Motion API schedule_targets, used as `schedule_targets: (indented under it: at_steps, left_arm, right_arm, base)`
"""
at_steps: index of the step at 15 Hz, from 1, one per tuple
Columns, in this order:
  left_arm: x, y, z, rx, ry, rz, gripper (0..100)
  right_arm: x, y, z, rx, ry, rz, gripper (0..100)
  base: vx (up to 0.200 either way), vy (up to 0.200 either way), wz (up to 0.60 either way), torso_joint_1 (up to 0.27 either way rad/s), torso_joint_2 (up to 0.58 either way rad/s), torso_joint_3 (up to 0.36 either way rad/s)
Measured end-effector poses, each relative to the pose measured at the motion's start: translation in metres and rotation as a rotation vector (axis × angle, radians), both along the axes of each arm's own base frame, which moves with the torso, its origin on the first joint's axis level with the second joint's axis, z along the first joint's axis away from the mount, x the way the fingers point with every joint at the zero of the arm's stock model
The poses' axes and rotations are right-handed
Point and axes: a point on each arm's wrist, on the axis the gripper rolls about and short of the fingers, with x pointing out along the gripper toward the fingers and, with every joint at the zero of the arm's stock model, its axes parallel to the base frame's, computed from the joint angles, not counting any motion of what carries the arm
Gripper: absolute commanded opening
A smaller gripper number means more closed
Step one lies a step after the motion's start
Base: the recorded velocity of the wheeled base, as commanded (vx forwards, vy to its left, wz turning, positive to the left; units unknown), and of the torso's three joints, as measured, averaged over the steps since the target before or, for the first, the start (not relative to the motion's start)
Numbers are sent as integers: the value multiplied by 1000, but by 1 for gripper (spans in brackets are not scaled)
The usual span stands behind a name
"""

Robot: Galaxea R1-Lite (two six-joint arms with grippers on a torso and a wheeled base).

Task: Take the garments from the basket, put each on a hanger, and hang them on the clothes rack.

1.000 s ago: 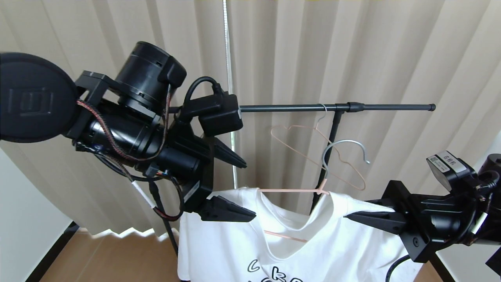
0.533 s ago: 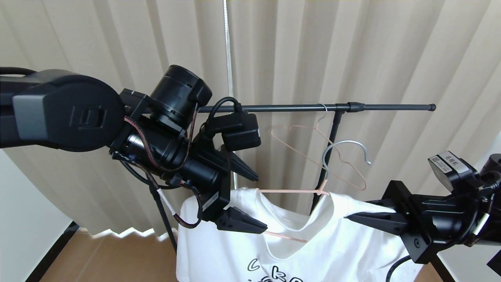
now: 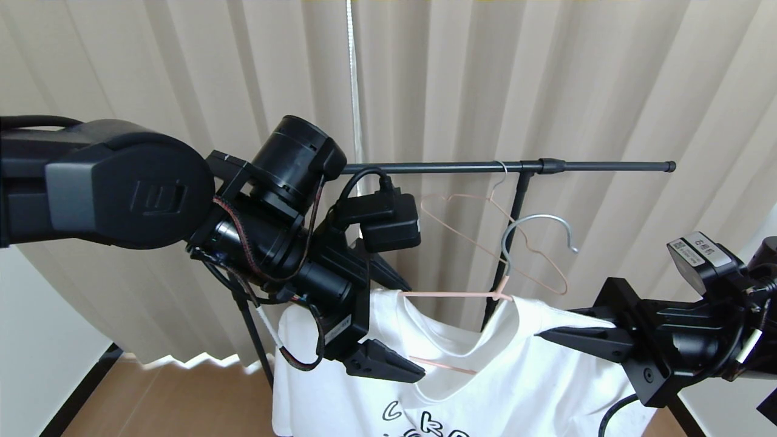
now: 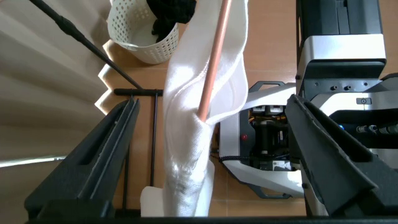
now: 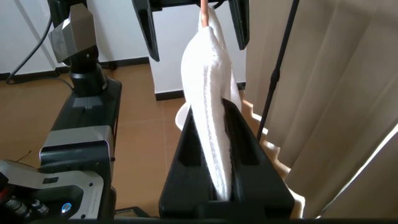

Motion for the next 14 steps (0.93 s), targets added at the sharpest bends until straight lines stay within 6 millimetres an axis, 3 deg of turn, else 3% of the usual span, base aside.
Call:
schedule_targets:
  at_steps: [2,3,14]
  left_arm:
    - [-2,-2,-1,4,4,-10,100]
    - [-3,-3,-2,5,6,-14,0]
    - [-6,-3,-2,12,7,-13,0]
  right_arm:
    - [0,0,1,3,-11,0,0]
    - [0,0,2,5,-22,-1,0]
    - [-1,0,2,6,-19,-2,0]
  base:
    - [0,0,0,0,0,0]
    - [0,0,0,0,0,0]
    - [0,0,0,0,0,0]
